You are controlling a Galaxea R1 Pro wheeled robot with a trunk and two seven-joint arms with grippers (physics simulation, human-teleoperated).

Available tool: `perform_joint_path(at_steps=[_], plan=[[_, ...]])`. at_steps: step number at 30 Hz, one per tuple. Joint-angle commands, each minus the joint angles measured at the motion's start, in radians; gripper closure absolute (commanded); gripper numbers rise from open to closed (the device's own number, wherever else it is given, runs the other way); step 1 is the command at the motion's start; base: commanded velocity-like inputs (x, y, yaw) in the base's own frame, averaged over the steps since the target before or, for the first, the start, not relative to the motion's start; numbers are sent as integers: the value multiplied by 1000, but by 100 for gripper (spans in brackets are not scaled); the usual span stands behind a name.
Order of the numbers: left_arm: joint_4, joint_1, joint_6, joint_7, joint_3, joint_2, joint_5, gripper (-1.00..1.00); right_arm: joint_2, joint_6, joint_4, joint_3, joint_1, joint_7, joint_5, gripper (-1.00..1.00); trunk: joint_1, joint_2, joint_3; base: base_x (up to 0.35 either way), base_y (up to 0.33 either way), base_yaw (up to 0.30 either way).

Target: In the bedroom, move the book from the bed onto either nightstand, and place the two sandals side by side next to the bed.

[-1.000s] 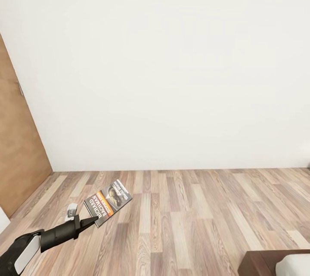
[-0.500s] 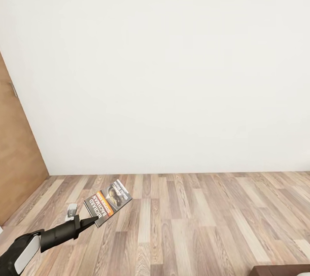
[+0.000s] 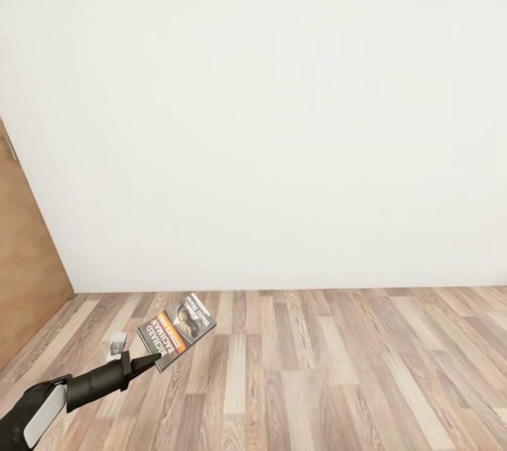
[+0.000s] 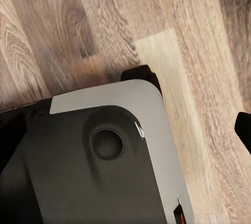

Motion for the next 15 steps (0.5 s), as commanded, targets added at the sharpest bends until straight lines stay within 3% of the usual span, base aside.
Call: perform_joint_path(at_steps=[1, 15], plan=[[0, 0, 8, -1, 0, 0, 4, 100, 0, -4, 4, 8, -2, 6, -8, -100, 0, -1, -1, 195, 0, 0], [0, 0, 9, -2, 0, 0, 4, 100, 5, -5, 4, 7, -2, 6, -9, -100, 0, -1, -1, 195, 0, 0]])
